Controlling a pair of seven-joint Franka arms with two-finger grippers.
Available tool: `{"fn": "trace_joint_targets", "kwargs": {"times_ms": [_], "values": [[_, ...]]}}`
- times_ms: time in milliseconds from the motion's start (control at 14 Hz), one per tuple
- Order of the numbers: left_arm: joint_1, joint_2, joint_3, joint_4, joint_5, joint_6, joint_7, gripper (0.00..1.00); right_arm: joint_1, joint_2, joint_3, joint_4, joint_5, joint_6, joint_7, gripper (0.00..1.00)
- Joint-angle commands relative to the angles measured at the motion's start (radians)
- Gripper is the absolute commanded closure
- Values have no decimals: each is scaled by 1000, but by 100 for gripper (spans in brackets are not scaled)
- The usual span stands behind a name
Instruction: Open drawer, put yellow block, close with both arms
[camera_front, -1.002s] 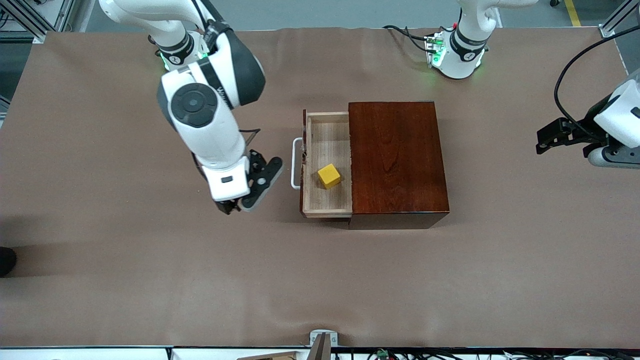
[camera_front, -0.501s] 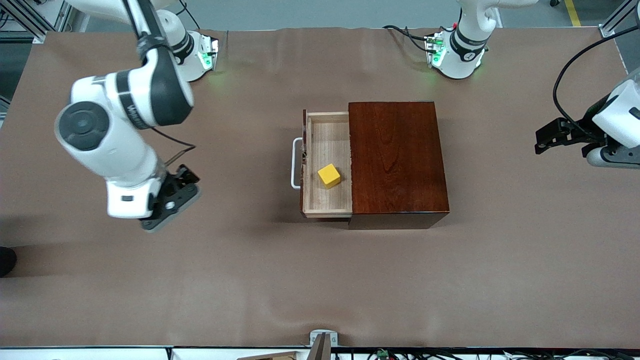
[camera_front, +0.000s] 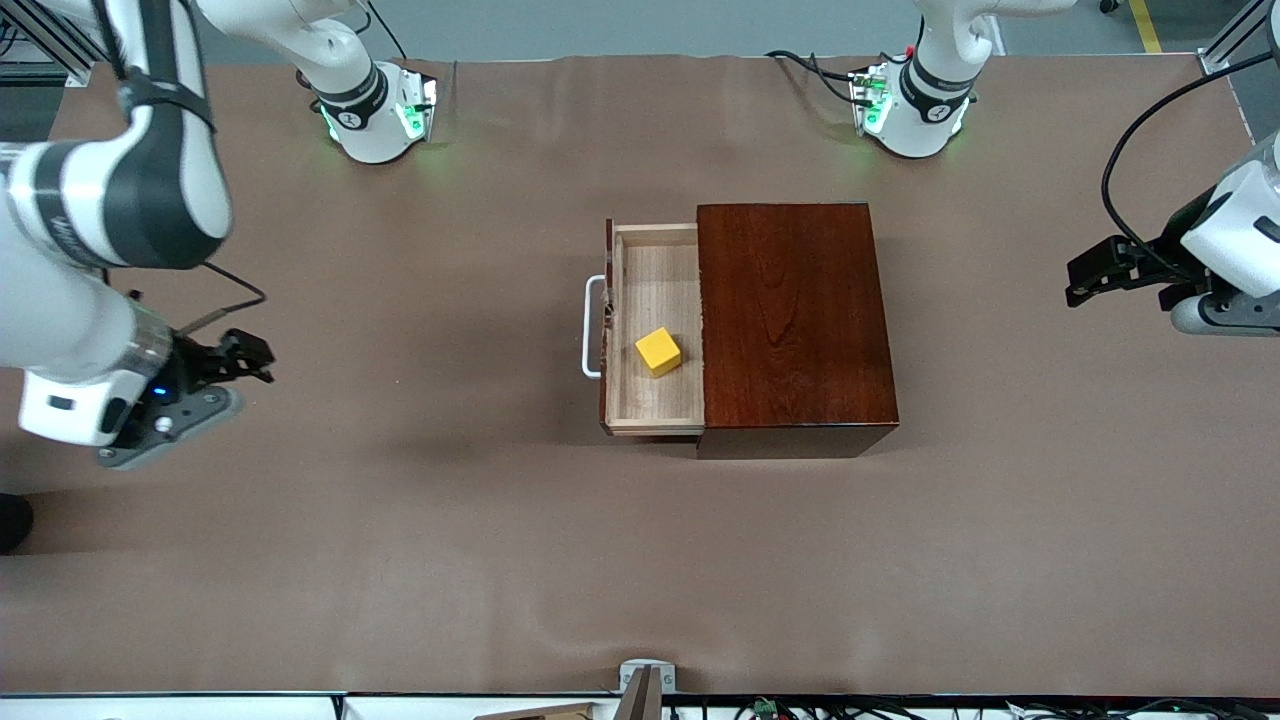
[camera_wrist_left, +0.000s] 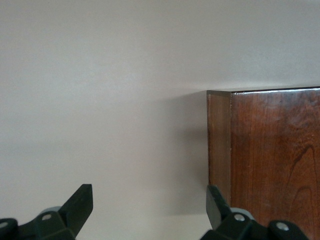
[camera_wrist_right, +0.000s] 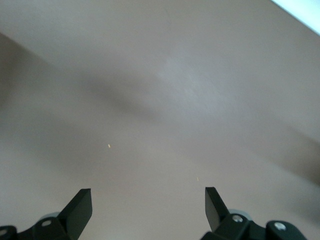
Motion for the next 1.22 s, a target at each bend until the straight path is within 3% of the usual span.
{"fn": "trace_joint_targets", "kwargs": {"times_ms": [0,358,644,716,1074,1145], "values": [[-3,-25,1,-20,-9,-7,-12,0,-90,-58,21,-33,11,-58,16,0],[-3,-26,1,-20,-7,-9,-11,0,-179,-113,16,-30,46,-172,17,0],[-3,-26,1,-20,-9,-9,-11,0,-192,-159,30,-30,48,-195,98,0],[-3,-25,1,-20,-9,-9,-11,0,-192,-165,45,-30,47,-213,133,0],[-3,-26,1,-20,-9,-9,-11,0,-313,-223,254,-63,41,-246,302,0],[-3,-26,1,-20,-9,-9,-11,0,-313,-248,262,-98,41,-244,333,0]]}}
